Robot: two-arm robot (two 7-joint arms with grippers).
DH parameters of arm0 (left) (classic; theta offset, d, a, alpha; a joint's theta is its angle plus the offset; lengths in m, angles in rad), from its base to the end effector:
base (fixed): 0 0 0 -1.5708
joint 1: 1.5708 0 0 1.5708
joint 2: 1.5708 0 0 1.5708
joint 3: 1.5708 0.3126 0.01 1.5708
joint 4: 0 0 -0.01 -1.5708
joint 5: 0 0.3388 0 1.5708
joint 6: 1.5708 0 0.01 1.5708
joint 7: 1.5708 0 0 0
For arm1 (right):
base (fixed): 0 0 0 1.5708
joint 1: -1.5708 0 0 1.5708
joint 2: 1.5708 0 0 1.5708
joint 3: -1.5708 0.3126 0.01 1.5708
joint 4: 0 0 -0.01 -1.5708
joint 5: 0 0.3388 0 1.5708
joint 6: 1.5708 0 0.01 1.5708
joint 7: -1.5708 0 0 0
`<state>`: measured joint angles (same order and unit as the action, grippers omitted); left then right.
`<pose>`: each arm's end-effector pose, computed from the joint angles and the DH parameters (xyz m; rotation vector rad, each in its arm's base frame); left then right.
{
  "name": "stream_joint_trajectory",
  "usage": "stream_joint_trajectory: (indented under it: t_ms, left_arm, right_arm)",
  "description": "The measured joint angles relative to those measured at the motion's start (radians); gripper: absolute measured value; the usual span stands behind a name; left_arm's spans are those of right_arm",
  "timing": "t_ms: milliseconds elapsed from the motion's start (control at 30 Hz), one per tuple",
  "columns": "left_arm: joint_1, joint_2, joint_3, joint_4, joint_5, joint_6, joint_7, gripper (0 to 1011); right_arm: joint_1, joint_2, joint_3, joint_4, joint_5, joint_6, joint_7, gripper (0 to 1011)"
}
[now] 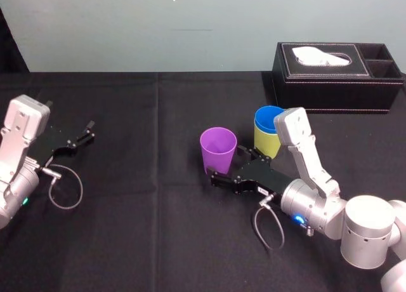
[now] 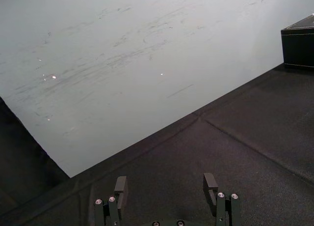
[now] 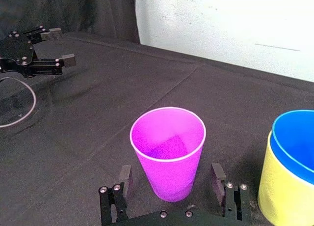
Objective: Stack the three plastic cups sequentially using one hand.
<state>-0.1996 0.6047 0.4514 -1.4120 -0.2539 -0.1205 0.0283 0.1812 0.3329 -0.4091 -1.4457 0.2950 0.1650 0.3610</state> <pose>0.3901 0.0876 -0.3262 0.3045 -0.2851 1.2480 0.3907 0.0136 -0.3286 -0.2363 0.1208 -0.8686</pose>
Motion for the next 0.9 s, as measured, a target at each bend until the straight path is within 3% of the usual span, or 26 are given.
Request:
stream_joint_trajectory:
  t_ms: [900]
  left_arm:
    - [0.0,0.0,0.0,0.0,0.0,0.0,0.0,1011]
  right_arm:
    - [0.015,-0.048,0.009,0.041,-0.035,-0.052,-0.024,1004]
